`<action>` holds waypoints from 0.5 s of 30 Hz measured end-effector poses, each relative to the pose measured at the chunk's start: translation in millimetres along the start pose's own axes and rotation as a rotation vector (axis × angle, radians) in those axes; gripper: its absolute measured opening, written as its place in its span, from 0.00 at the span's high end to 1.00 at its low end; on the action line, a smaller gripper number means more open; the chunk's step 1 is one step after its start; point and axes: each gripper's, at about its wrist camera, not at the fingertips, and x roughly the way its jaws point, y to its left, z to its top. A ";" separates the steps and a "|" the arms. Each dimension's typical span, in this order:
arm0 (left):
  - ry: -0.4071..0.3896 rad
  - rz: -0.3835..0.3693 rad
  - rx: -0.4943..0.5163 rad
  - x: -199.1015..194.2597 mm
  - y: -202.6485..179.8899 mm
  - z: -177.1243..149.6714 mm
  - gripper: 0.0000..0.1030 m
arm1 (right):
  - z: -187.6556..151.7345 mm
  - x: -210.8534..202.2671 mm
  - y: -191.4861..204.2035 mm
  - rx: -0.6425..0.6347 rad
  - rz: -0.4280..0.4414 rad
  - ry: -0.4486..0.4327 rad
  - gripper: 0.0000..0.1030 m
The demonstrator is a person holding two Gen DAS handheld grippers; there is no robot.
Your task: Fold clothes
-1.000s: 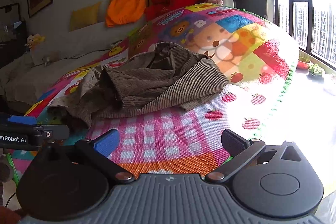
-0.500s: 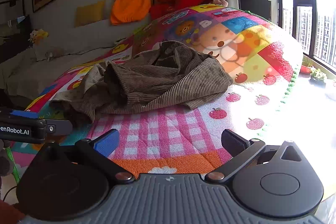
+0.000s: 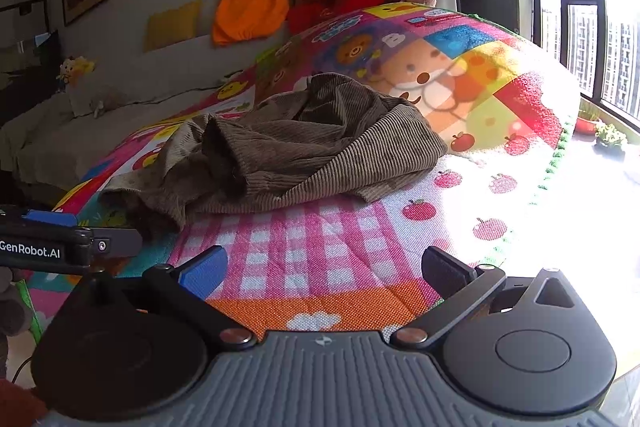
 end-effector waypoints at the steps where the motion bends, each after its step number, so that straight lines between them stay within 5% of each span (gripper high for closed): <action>1: 0.001 0.001 0.000 0.1 -0.2 0.0 0.00 | -0.6 0.6 0.4 0.003 0.001 0.002 0.00; 15: 0.020 0.005 -0.006 2.2 -0.2 0.0 0.00 | -2.0 2.0 -0.9 0.017 0.010 0.019 0.00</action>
